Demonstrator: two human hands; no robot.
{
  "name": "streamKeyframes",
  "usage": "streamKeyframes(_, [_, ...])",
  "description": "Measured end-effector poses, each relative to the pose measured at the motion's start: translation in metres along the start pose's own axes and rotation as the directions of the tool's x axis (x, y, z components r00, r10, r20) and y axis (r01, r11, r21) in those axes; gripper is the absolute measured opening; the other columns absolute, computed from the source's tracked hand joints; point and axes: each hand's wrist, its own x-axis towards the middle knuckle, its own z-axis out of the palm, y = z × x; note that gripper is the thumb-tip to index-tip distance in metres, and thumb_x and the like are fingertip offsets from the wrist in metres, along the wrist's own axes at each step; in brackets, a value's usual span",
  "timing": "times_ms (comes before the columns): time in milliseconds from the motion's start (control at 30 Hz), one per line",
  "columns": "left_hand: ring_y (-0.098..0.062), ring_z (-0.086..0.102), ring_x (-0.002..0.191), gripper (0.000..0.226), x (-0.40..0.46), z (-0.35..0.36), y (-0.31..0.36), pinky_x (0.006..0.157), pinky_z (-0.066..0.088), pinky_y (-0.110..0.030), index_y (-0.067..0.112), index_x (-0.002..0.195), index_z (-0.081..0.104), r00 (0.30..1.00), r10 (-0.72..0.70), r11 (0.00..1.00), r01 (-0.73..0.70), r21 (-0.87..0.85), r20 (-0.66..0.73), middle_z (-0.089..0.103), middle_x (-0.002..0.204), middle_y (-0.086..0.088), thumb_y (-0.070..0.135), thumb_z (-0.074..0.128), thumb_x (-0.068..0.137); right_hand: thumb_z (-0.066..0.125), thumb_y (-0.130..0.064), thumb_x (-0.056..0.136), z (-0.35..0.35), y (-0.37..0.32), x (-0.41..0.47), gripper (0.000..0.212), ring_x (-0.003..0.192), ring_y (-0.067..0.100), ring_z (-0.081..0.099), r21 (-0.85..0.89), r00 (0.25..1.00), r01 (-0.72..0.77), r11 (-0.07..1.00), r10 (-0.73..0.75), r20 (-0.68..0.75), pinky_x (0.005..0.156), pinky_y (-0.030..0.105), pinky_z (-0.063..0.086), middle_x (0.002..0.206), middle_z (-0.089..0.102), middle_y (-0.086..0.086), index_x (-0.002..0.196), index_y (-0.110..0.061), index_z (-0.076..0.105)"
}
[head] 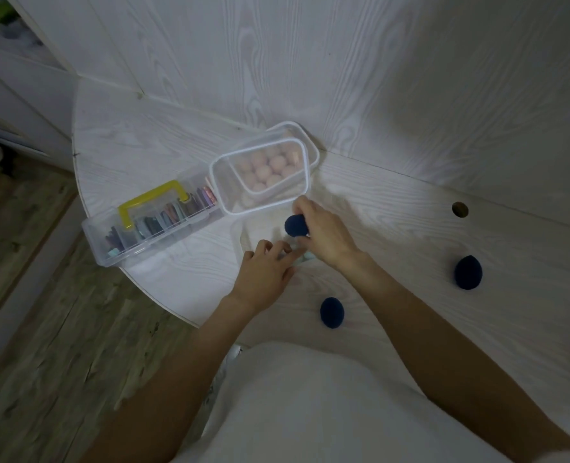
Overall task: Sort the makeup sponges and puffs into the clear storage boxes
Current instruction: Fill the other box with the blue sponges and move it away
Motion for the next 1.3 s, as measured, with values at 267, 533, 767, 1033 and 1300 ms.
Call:
streamKeyframes(267, [-0.022,0.046,0.116,0.044,0.000,0.001,-0.004,0.083,0.043,-0.038,0.024,0.136,0.044,0.999,-0.029,0.998,0.027,-0.064,-0.029,0.053,0.130,0.004,0.040,0.044,0.095,0.053,-0.004,0.086,0.010,0.001,0.011,0.030,0.089,0.030,0.056,-0.306,0.977,0.086,0.948,-0.020,0.214,0.074,0.038,0.049,0.115,0.051,0.011,0.115,-0.010,0.055])
streamKeyframes(533, [-0.021,0.051,0.110,0.039,0.000,0.001,-0.004,0.078,0.042,-0.035,0.018,0.121,0.056,0.995,-0.062,0.985,0.047,-0.165,-0.084,0.060,0.118,0.001,0.041,0.054,0.090,0.046,-0.003,0.090,0.013,-0.005,0.006,0.021,0.088,0.028,0.059,-0.509,0.981,0.090,0.856,0.011,0.193,0.061,0.033,0.036,0.103,0.062,0.014,0.111,-0.005,0.050])
streamKeyframes(767, [-0.026,0.049,0.109,0.041,-0.004,-0.002,-0.005,0.082,0.048,-0.038,0.016,0.122,0.057,0.995,-0.055,0.981,0.038,-0.188,-0.087,0.053,0.121,-0.006,0.035,0.059,0.086,0.049,-0.006,0.092,0.009,-0.001,-0.002,0.024,0.099,0.026,0.056,-0.376,0.994,0.028,0.926,0.014,0.108,0.072,0.035,0.048,0.125,0.050,0.009,0.115,-0.004,0.057])
streamKeyframes(1033, [-0.024,0.043,0.111,0.046,-0.011,-0.002,-0.009,0.074,0.041,-0.025,0.017,0.130,0.050,0.995,-0.065,0.973,0.045,-0.227,-0.082,0.048,0.121,-0.008,0.026,0.061,0.086,0.061,-0.029,0.087,-0.016,0.029,-0.101,0.011,0.067,0.011,0.056,0.033,0.978,-0.136,0.990,0.139,-0.157,0.063,0.031,0.049,0.080,0.061,-0.006,0.092,-0.019,0.063])
streamKeyframes(1300, [-0.020,0.048,0.111,0.048,-0.017,-0.011,-0.012,0.074,0.044,-0.028,0.019,0.133,0.045,0.997,-0.047,0.983,0.035,-0.181,-0.062,0.049,0.126,-0.002,0.028,0.058,0.088,0.070,-0.026,0.081,0.011,0.041,-0.112,0.029,0.086,0.014,0.054,0.126,0.927,-0.282,0.951,0.236,0.291,0.077,0.030,0.049,0.105,0.055,-0.002,0.107,-0.029,0.059])
